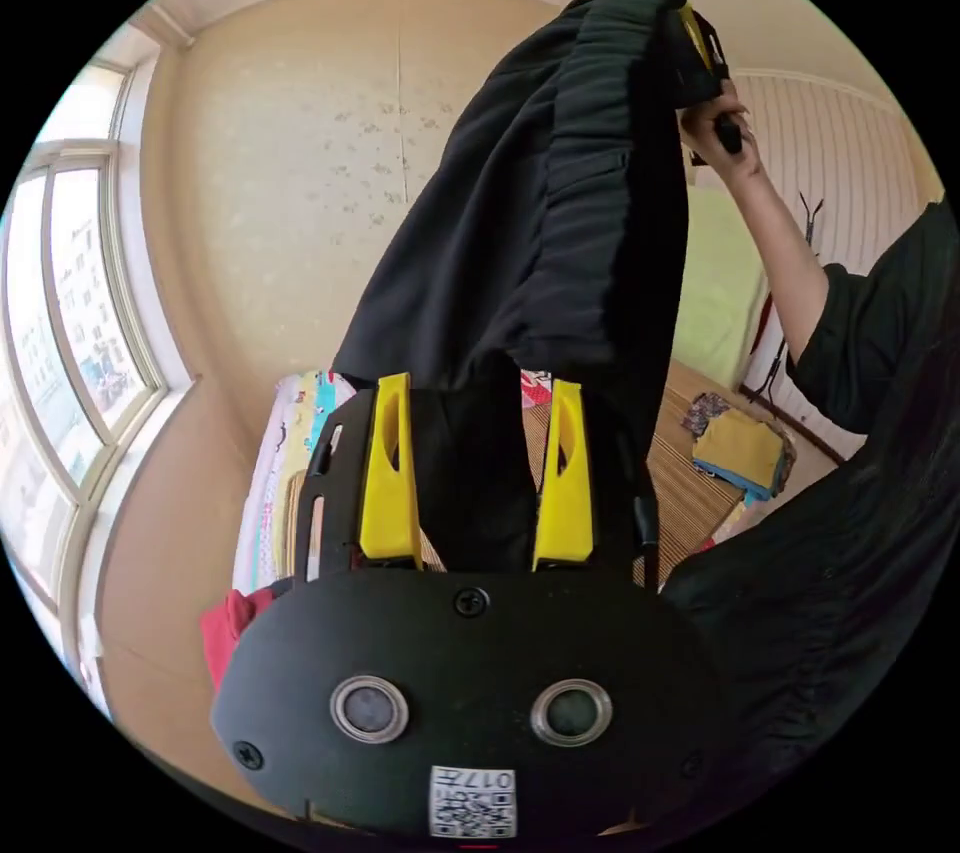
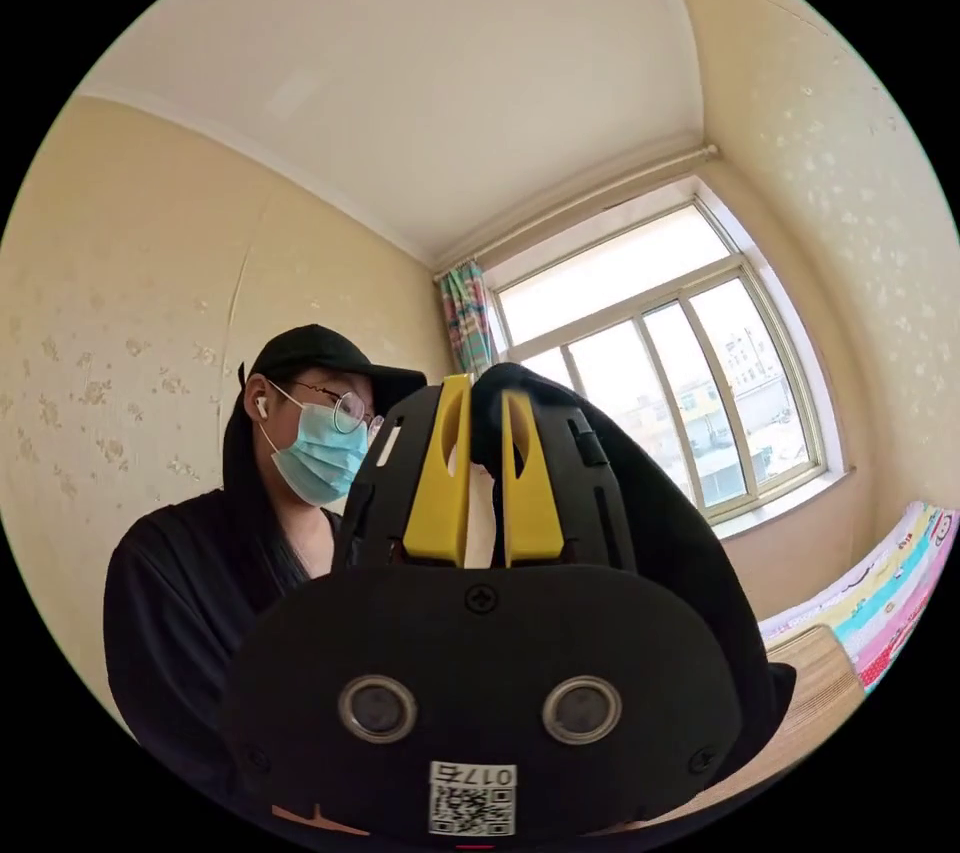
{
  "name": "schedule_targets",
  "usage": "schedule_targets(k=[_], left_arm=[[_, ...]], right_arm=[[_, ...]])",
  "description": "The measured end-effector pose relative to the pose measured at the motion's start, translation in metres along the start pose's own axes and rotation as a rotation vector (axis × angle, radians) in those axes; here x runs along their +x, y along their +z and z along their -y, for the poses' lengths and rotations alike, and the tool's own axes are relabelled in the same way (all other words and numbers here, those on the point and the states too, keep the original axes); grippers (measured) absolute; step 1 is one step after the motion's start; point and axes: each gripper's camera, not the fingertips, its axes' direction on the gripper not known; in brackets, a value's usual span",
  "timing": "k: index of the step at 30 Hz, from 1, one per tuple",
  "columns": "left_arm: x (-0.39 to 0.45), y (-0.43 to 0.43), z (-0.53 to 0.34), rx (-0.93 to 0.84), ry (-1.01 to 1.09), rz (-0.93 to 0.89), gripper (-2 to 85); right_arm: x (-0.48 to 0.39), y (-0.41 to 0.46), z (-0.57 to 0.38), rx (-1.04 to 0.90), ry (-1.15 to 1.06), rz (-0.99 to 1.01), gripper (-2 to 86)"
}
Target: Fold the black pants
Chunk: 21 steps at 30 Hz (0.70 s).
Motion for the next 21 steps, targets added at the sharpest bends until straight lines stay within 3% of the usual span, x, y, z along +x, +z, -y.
schedule_targets(k=[2, 3, 4, 6, 10, 13, 17, 21], left_arm=[[0.031, -0.027, 0.029, 0.156, 0.091, 0.034, 14.7], [0.046, -0.056, 0.038, 0.332, 0.071, 0.065, 10.3], [0.053, -0.086, 0.04, 0.516, 0.006, 0.051, 7.2], [0.043, -0.123, 0.042, 0.701, -0.131, -0.036, 5.1], [0.002, -0.165, 0.056, 0.888, -0.295, -0.283, 4.0], [0.011, -0.177, 0.075, 0.879, -0.27, -0.161, 3.9], [0.015, -0.17, 0.074, 0.87, -0.318, -0.177, 3.9], [0.005, -0.105, 0.087, 0.744, -0.349, -0.059, 4.0]], right_arm=[[-0.046, 0.006, 0.028, -0.038, -0.059, -0.064, 0.4], [-0.058, 0.005, 0.035, -0.044, -0.077, -0.093, 0.5], [-0.08, 0.001, 0.046, -0.042, -0.107, -0.149, 0.5], [-0.11, -0.011, 0.059, -0.012, -0.119, -0.203, 0.6], [-0.175, -0.031, 0.069, 0.003, -0.199, -0.262, 0.8], [-0.222, -0.02, 0.06, -0.004, -0.302, -0.412, 0.9], [-0.264, -0.002, 0.043, 0.026, -0.383, -0.735, 1.2], [-0.235, -0.014, 0.062, 0.005, -0.29, -0.834, 1.6]])
